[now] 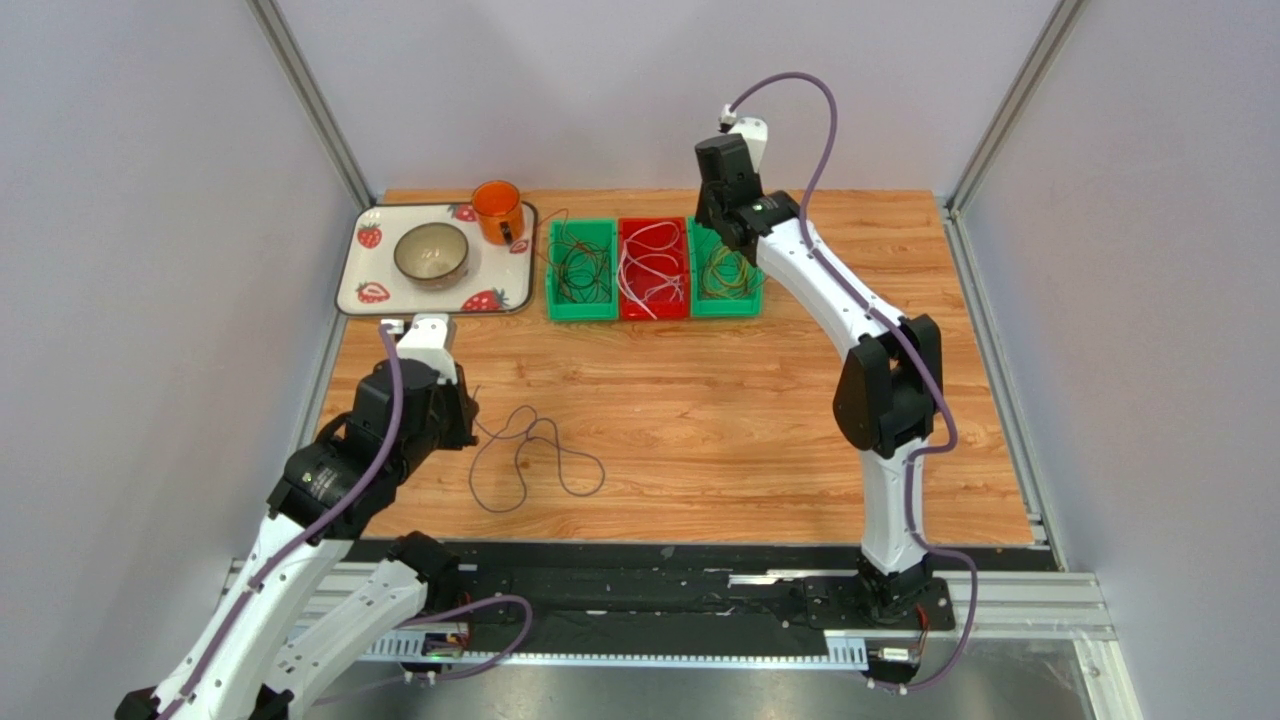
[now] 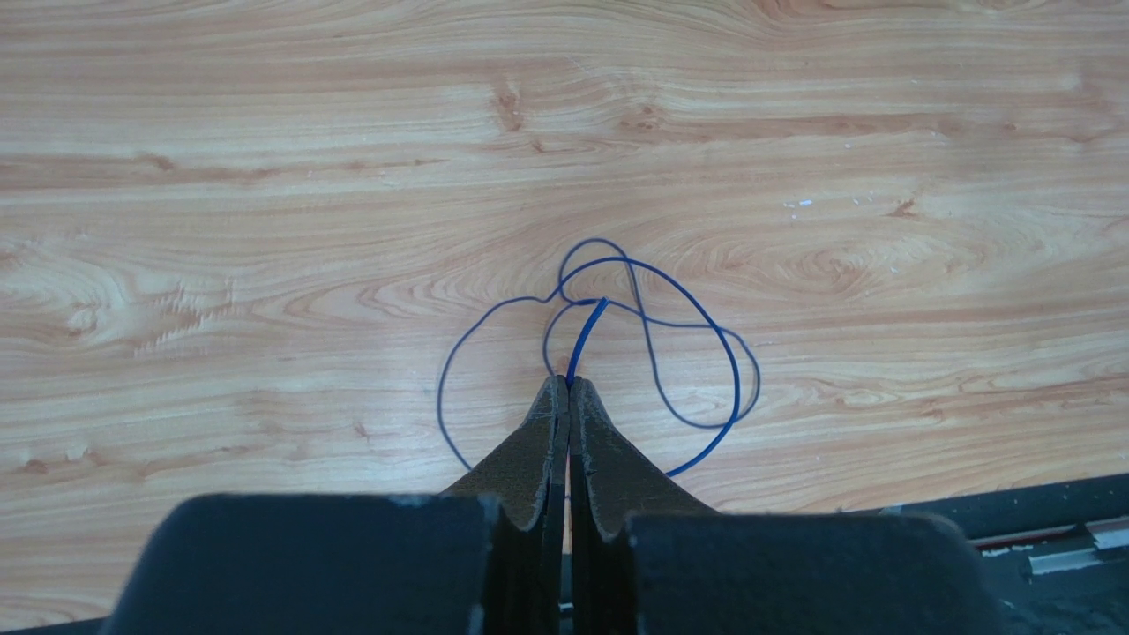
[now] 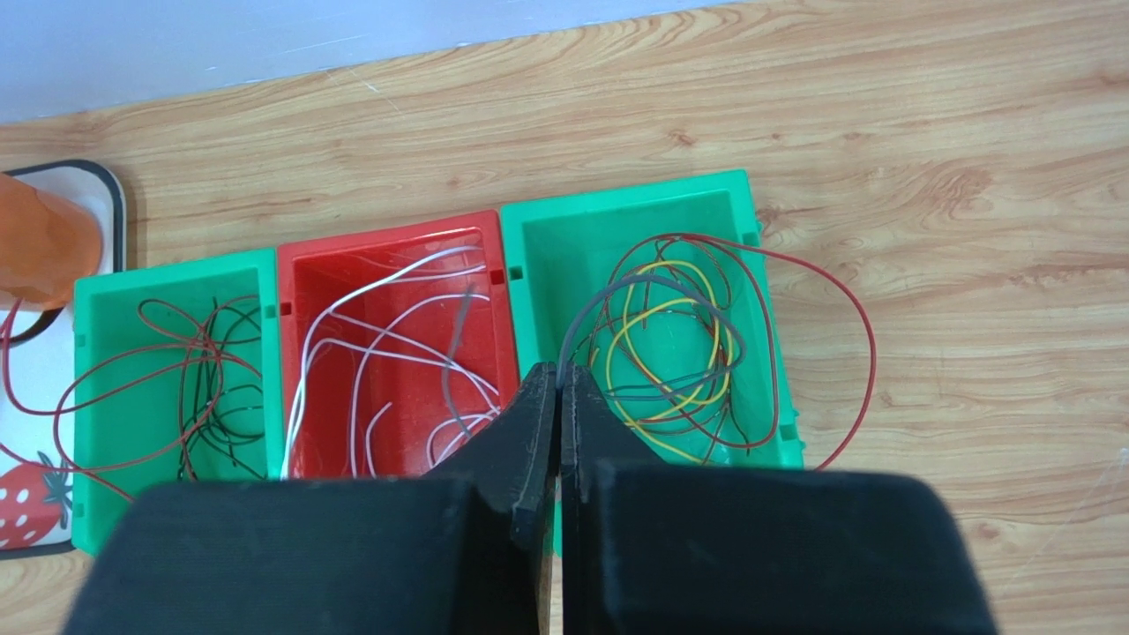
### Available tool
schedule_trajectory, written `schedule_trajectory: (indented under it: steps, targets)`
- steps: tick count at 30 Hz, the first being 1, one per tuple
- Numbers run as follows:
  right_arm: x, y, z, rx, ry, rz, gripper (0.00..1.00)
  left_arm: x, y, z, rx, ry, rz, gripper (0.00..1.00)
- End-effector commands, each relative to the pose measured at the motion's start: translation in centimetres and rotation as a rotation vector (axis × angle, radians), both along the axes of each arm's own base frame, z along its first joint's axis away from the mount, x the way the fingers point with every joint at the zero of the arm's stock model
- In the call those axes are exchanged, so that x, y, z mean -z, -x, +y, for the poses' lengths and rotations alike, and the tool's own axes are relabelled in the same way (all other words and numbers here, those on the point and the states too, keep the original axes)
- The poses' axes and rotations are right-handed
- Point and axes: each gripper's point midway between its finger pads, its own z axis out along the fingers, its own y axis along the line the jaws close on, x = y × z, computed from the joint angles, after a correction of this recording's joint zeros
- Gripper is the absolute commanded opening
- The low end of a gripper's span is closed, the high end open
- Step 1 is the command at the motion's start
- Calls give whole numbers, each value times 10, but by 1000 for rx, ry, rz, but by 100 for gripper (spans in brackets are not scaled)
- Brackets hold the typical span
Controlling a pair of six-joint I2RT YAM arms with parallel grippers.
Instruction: Untangle the cables
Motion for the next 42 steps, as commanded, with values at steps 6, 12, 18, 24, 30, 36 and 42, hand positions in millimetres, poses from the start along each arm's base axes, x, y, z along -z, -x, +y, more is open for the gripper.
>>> schedule_trajectory:
  steps: [6,12,18,24,30,36,42]
  targets:
    - [-27,8,-78,116,-115,-117,0,-2,-3,0,-18,10,-11,0]
    - [-16,11,-118,155,-181,-92,0,-1,-3,0,-21,4,-2,0]
    - [-3,7,-111,124,-201,-71,0,1,-4,0,-25,-2,8,0]
    - [5,4,-121,164,-205,-64,0,2,-5,1,-32,-5,14,0]
    - [9,-2,-87,51,-237,-36,0,5,-6,0,-31,-12,27,0]
    - [17,-7,-47,-23,-197,-16,0,4,-6,1,-35,-13,23,0]
    - [36,-15,-14,-88,-215,16,0,4,-6,0,-30,-11,23,0]
